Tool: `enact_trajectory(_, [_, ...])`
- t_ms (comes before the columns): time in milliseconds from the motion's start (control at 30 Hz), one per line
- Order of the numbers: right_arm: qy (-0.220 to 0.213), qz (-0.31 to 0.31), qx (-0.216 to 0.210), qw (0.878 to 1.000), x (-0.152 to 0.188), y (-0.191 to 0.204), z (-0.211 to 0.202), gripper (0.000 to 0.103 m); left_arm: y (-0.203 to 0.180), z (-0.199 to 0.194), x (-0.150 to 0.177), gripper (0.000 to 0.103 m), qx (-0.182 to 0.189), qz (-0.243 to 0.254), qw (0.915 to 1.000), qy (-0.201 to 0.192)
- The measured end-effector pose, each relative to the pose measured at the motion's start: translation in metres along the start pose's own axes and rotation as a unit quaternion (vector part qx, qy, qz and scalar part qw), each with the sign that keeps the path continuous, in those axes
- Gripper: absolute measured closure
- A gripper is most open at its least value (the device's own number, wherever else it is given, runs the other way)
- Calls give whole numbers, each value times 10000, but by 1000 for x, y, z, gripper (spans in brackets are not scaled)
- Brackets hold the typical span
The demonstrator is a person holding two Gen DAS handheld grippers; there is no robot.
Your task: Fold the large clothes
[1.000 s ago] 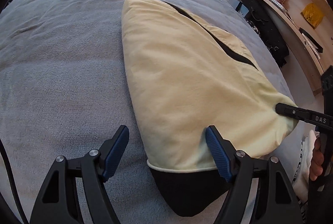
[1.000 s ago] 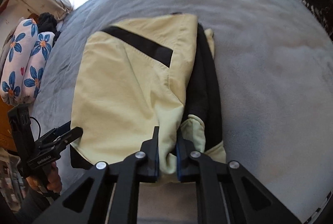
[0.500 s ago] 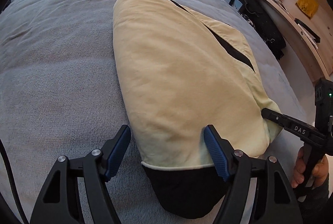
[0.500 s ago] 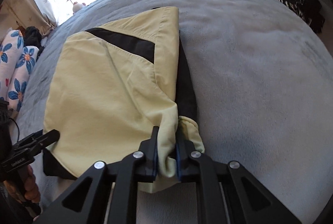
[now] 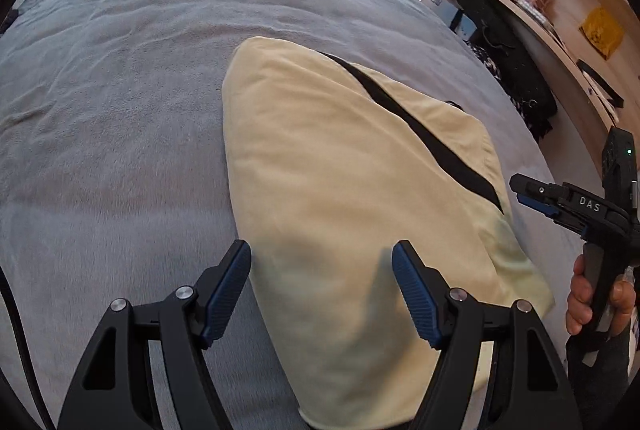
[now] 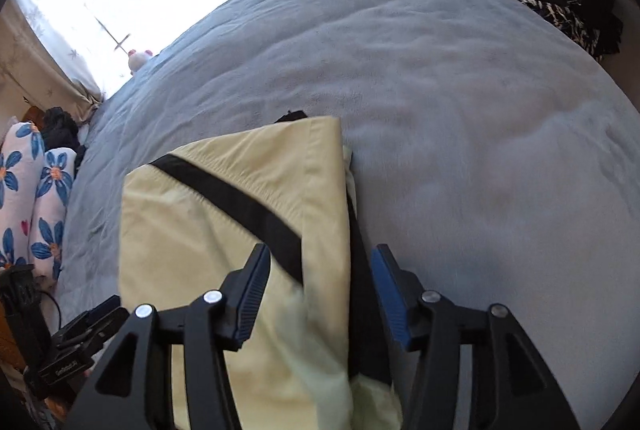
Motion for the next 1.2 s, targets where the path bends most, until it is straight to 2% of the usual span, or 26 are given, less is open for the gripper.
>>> enact_trajectory(67, [130,-40,44,9999,-9,-4,14,52,3,10,-8,32,-35,-61,9999,76])
enact_trajectory(133, [261,-198,-4,9995,-15,-5,27,69,6,17,-15,32,-1,-128,9999,107])
enact_trajectory(167, [391,-282,2,9988,-16,-5,34,92,7,20,-16,32,11,-153,9998,114])
enact_trajectory(200, [471,-370,57,9982,-17,-5,40,101,7,22,-18,32,13,-158,9998,112])
enact_trajectory(367, [187,-667,290,9972,-28,-14,42,102,3,31,-20,32,-103,-15,9999,24])
enact_trajectory(433, [258,-556,261,9978,-29,-25,51,102,1,36,-19,32,-116,43,9999,22])
enact_trajectory(567, [444,-818,447,9947,-19,-27,66,102,5,42,-19,31,4,3,10000,46])
enact_trajectory(667, [542,-635,424,9956,-24,-28,58,101,8,43,-22,31,47,-97,9999,114])
enact_trajectory(733, [587,-501,486,9958,-28,-27,48,96,9,39,-21,31,19,-110,9999,131])
enact_trajectory(800, [372,-389,516,9972,-29,-23,30,96,8,34,-23,31,-97,-70,9999,63])
enact_trajectory(967, [19,-550,-43,9985,-29,15,15,96,2,0,-37,32,-82,-79,9985,-534])
enact_trajectory(1000, [38,-602,-237,9979,-29,25,20,96,-1,-3,-42,33,-44,-91,9982,-595])
enact_trajectory(1067, [111,-686,-471,9965,-30,42,33,96,-8,0,-51,44,28,-66,9981,-607])
enact_trajectory(1100, [154,-742,-505,9958,-31,50,43,96,-13,4,-54,54,43,-46,9984,-555])
enact_trajectory(1133, [204,-780,-574,9951,-33,56,54,96,-16,10,-56,60,70,-18,9988,-480])
enact_trajectory(1200, [341,-753,-705,9941,-36,60,74,96,-24,25,-62,62,54,11,9994,-337])
Point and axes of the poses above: each gripper's, at about its wrist camera, not at the fingertips, and z roughly the way its jaws point, y to its left, x to its underside, the point moved 3 cm from there along z, roughly the way its jaws point, and after that the axes turned 12 degrees about -x, right-handed, at the moved point
